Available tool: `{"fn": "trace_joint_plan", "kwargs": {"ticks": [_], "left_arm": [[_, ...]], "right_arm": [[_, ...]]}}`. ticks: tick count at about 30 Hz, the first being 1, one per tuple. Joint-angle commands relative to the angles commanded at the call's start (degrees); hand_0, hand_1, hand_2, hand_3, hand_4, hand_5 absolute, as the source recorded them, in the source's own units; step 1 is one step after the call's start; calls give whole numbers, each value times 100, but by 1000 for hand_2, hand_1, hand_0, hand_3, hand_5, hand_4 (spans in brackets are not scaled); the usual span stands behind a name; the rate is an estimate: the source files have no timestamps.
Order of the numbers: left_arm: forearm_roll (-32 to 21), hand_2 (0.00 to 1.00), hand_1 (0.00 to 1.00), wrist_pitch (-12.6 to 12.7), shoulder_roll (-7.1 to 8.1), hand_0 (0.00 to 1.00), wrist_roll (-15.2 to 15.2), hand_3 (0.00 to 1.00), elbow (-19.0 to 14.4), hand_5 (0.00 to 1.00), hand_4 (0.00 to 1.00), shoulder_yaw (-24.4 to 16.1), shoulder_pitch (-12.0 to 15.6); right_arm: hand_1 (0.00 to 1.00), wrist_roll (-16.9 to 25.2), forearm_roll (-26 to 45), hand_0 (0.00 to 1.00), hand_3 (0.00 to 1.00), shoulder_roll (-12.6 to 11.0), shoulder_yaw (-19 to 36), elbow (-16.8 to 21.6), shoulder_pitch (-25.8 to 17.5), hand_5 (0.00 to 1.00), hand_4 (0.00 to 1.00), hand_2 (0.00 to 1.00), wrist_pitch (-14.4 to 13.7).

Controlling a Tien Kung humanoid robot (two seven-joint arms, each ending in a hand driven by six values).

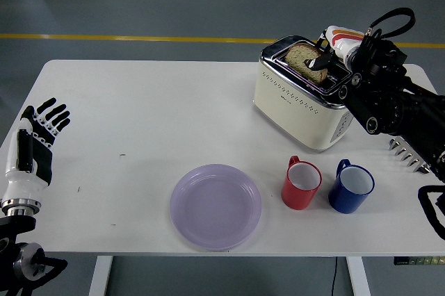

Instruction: Push plate across desktop,pick up the break from the machine,place the break in the plate

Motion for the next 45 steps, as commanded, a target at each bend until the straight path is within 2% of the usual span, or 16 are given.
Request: {"fn": "trace_joint_plan", "kwargs": {"ticks": [5,6,12,13,18,19,24,25,27,31,36,41,45], "left_arm": [[1,693,703,2,-6,751,0,703,30,998,456,13,-6],[0,689,699,3,-7,750,0,701,41,998,453,14,-8],[-6,689,699,10,-5,750,-6,701,67,998,453,0,-11],[-9,681,693,12,-2,749,-7,698,70,998,454,-1,-10],[-11,681,693,13,5,749,-7,698,89,998,454,1,-1],[-11,677,690,13,7,748,-7,698,92,998,453,1,0],[-12,677,690,11,15,748,-9,698,100,998,453,5,24],[-12,676,687,11,15,748,-9,697,100,998,453,5,26],[-13,676,687,11,21,748,-9,697,103,998,453,8,36],[-14,675,687,10,29,747,-8,697,106,998,452,7,53],[-8,675,687,7,30,747,-1,697,109,998,452,6,97],[-3,672,685,5,32,748,2,697,108,998,451,15,125],[3,671,684,0,29,747,6,696,104,998,448,25,130]], "right_arm": [[459,106,182,364,582,0,-173,5,-21,306,653,479,-22],[409,134,217,311,518,0,-232,20,-25,257,598,469,-25],[409,174,191,311,518,0,-320,97,-11,257,598,469,-90],[345,165,156,250,465,0,-313,120,-7,238,540,437,-128],[345,121,-94,250,465,0,-278,257,9,238,540,437,-251],[321,105,-169,207,432,0,-258,290,10,193,456,403,-276],[321,49,-496,207,432,0,-39,482,1,193,456,403,-320],[311,45,-521,215,422,0,-19,498,0,170,415,393,-318],[311,17,-680,215,422,0,107,611,1,170,415,393,-303],[305,-31,-1075,220,417,-124,426,916,4,159,398,384,-269],[305,-89,-1655,220,417,-450,1029,1525,-36,159,398,384,-271],[304,-191,-2033,226,412,-787,1615,2335,-168,140,389,382,-324],[303,-302,-1809,236,409,-1003,1884,3020,-330,123,380,379,-325]]}}
